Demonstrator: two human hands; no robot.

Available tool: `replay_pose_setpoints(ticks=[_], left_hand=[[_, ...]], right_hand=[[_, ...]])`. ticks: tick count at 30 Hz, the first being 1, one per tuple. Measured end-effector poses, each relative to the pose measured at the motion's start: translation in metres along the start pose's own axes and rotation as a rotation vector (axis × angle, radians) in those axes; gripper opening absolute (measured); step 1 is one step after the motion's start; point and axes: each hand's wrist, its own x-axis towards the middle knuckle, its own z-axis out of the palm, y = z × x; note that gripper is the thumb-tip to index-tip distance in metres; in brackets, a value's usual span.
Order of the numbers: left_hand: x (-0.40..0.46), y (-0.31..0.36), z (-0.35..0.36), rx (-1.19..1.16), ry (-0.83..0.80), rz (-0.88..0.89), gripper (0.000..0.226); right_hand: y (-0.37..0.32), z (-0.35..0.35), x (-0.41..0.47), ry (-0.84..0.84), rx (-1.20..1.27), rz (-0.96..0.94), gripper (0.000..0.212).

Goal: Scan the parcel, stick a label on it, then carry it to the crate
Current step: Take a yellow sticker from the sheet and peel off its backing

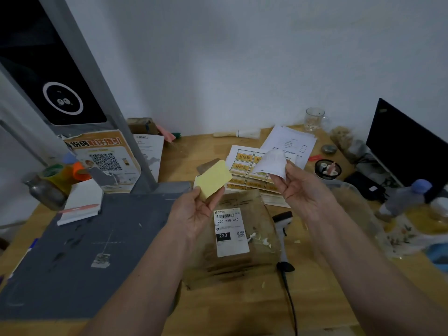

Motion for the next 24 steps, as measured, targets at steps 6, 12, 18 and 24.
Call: replay_pose_setpoints(ticks=[6, 12, 18, 24], left_hand=[[0.006, -0.032, 0.009, 0.300, -0.009, -0.017, 0.010], [0.025, -0.093, 0.022, 0.574, 0.013, -0.065, 0.018], [0.038, -0.179, 0.049, 0.832, -0.063, -0.116, 0.007], [0.052, -0.239, 0.064, 1.098, -0.081, -0.076, 0.010]], right_hand=[[-0.012, -0.016, -0.009, 0.001, 0.078, -0.004, 0.016], [-0.049, -0.054, -0.024, 0.038, 0.086, -0.072, 0.014], [-0.087, -0.102, -0.040, 0.116, 0.087, -0.124, 0.015], [-0.112, -0.139, -0.050, 0.222, 0.089, -0.128, 0.025]])
